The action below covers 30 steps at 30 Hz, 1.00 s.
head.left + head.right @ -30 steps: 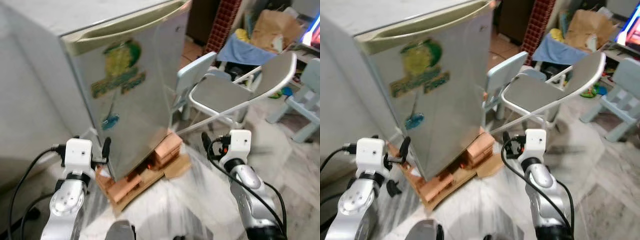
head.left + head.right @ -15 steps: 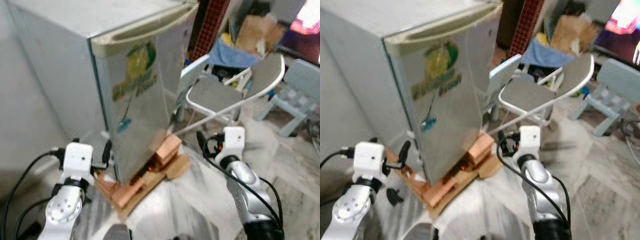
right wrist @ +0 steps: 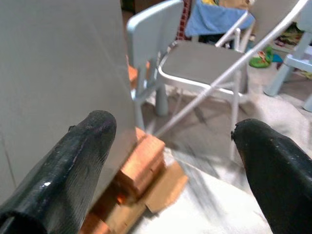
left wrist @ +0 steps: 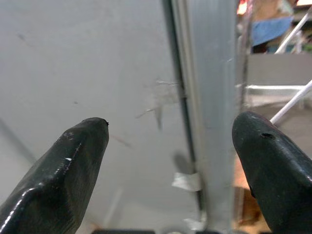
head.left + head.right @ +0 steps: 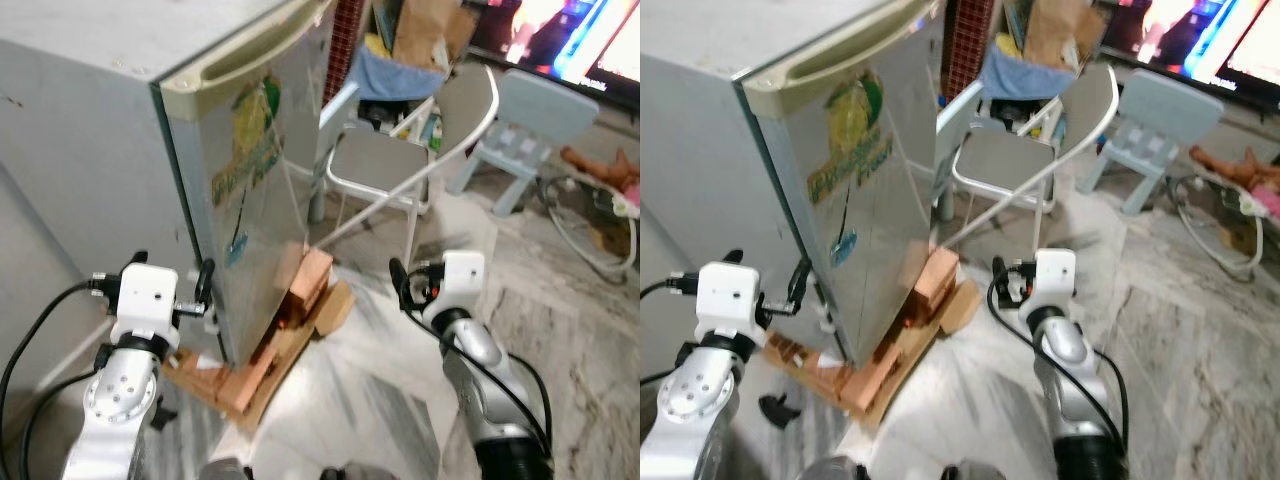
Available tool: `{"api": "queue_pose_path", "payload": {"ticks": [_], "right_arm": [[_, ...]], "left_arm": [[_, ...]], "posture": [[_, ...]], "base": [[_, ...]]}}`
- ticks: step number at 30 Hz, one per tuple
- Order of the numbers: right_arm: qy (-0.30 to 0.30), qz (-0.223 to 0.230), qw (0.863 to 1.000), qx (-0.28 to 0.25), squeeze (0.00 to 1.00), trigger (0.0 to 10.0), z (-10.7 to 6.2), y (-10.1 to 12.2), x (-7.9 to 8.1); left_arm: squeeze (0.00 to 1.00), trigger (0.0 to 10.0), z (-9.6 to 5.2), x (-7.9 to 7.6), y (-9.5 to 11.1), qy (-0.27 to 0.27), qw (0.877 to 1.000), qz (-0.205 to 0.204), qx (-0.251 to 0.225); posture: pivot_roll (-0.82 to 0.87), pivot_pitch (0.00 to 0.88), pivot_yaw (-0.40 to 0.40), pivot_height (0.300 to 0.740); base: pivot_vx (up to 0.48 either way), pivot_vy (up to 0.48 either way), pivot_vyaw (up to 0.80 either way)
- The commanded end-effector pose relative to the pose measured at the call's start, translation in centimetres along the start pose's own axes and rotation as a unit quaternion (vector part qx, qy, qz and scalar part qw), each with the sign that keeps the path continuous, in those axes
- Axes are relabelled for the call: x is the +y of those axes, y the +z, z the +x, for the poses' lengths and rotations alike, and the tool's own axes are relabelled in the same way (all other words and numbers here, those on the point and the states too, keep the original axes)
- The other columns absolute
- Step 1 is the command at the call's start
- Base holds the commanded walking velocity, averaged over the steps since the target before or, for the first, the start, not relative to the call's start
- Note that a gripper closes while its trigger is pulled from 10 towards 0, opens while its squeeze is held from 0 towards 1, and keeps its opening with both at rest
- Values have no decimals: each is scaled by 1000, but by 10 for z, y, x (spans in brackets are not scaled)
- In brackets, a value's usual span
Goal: Restocking fridge
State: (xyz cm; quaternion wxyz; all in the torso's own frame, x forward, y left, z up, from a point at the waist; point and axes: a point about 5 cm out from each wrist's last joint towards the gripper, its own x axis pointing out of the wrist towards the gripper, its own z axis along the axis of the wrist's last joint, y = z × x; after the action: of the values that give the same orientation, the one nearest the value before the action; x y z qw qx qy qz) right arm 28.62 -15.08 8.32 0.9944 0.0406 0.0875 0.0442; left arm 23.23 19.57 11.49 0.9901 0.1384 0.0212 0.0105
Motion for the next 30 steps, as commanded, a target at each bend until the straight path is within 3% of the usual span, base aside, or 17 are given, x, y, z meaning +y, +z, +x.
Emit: {"api": "queue_pose_path", "payload": {"ticks": [1,9,16,19,24,30], "right_arm": [[-12,-4,1000,-14,0,10000,1,4,-3],[-37,3,999,-7,0,10000,-2,-4,-12],[-67,25,997,9,0,10000,-9,-21,-24],[-71,28,997,9,0,10000,-8,-23,-24],[-80,38,996,14,0,10000,-2,-32,-16],[-48,12,999,-4,0,10000,6,-24,-9]], "left_arm": [[0,10000,8,3,6,11,999,33,-18],[0,10000,21,8,9,12,999,45,-26],[0,10000,21,-6,-7,7,998,56,-15],[0,10000,24,-10,-10,-1,999,50,-13],[0,10000,43,-24,-11,-20,998,60,-21],[0,10000,55,-15,5,-5,994,94,-54]], "posture": [[158,0,-5,740],[144,0,-4,740],[130,0,15,740],[124,0,28,740],[86,0,71,740],[112,0,84,740]], "base": [[0,0,0],[0,0,-114],[0,0,-454],[0,0,0],[0,0,0],[0,0,0]]}}
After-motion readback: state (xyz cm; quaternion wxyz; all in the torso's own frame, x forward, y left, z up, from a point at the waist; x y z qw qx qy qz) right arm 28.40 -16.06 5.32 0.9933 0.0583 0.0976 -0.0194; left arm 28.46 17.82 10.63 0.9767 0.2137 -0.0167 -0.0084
